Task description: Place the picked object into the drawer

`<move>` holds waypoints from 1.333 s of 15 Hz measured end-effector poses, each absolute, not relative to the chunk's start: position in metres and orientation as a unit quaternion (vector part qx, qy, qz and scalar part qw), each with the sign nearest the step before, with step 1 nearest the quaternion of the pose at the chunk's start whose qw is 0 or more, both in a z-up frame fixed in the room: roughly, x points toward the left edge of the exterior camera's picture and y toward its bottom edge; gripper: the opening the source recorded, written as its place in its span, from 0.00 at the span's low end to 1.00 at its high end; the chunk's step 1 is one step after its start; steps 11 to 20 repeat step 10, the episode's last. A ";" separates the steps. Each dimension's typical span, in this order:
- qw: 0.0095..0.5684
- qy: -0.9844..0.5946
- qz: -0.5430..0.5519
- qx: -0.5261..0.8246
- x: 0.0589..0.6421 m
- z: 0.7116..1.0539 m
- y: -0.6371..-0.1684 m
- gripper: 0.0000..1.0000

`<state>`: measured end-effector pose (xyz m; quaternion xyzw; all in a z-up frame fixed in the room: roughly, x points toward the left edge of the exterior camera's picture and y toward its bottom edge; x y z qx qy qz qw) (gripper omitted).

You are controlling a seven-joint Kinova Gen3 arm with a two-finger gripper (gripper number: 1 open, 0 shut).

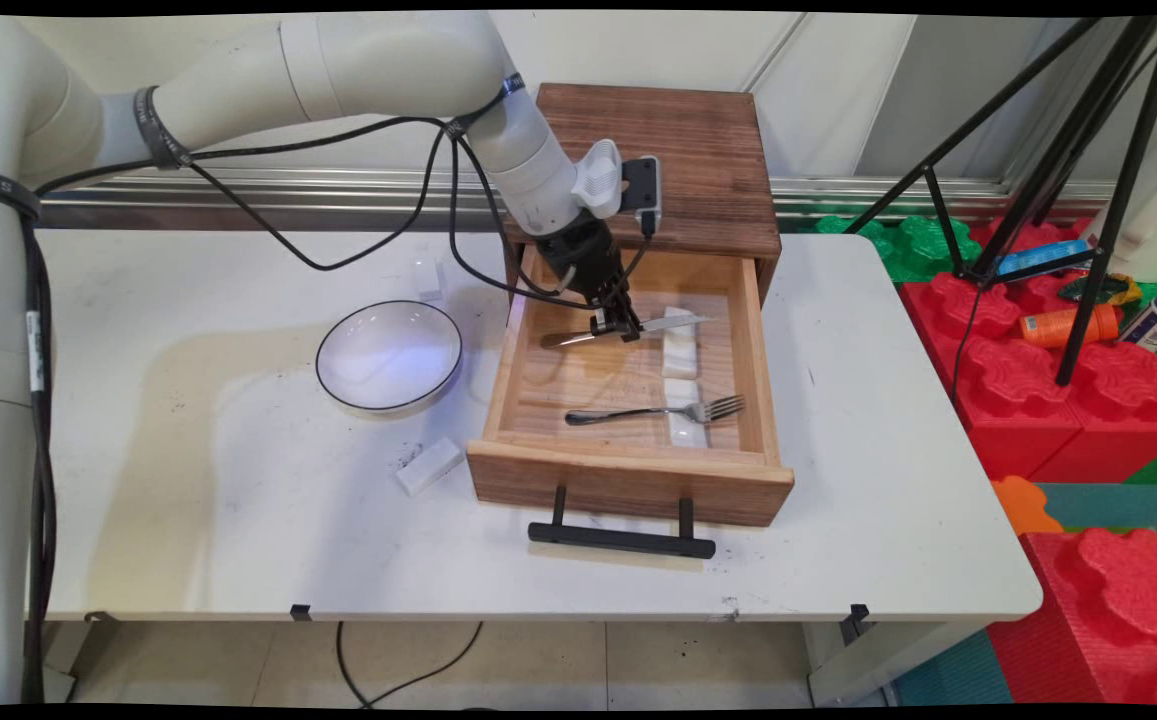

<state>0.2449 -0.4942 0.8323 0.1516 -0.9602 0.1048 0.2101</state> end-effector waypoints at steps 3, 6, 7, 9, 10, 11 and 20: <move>0.212 -0.959 0.103 0.157 0.244 0.827 -0.497 1.00; 0.214 -0.958 0.102 0.160 0.244 0.825 -0.499 1.00; 0.215 -0.958 0.102 0.161 0.245 0.825 -0.500 1.00; 0.217 -0.957 0.103 0.161 0.247 0.826 -0.499 1.00; 0.218 -0.957 0.104 0.160 0.249 0.828 -0.498 1.00; 0.218 -0.957 0.104 0.160 0.249 0.828 -0.498 1.00; 0.218 -0.957 0.104 0.160 0.249 0.828 -0.498 1.00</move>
